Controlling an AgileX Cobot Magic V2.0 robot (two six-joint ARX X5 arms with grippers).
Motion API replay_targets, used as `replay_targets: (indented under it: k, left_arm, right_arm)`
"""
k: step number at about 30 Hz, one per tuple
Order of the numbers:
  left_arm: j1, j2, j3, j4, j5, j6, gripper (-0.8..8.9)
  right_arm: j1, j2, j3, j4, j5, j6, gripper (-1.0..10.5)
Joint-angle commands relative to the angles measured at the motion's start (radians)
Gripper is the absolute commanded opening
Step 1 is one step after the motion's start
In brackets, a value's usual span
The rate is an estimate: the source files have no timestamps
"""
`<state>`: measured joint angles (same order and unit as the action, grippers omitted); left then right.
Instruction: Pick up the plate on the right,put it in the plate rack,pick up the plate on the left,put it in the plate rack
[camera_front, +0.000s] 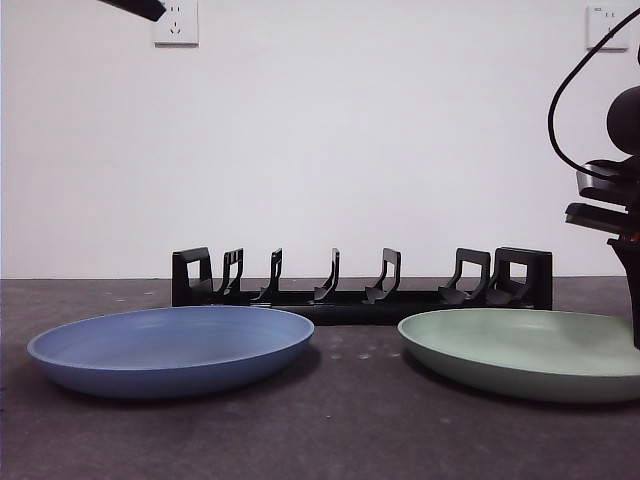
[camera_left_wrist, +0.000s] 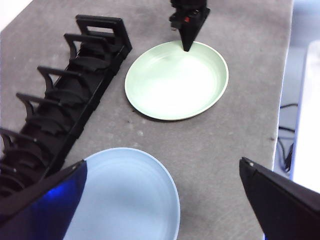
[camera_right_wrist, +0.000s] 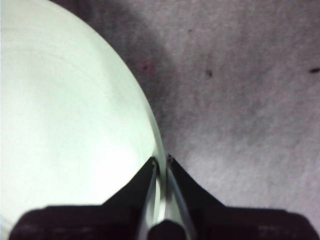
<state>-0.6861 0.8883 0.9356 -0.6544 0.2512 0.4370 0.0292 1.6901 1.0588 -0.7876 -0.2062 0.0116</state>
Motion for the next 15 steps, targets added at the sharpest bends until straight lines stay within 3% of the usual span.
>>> replay_targets:
  k: [1, 8, 15]
  left_arm:
    - [-0.032, 0.0, 0.002, 0.001, -0.032, 0.078, 6.38]
    - [-0.136, 0.002, 0.002, 0.018, -0.143, 0.237, 6.38]
    - [-0.242, 0.025, 0.002, 0.132, -0.283, 0.441, 6.38]
  right_arm:
    - [0.002, -0.007, 0.034, -0.045, 0.004, -0.001, -0.2]
    - [0.003, -0.037, 0.254, -0.28, -0.053, -0.05, -0.2]
    - [0.006, -0.053, 0.492, -0.474, -0.126, -0.085, -0.2]
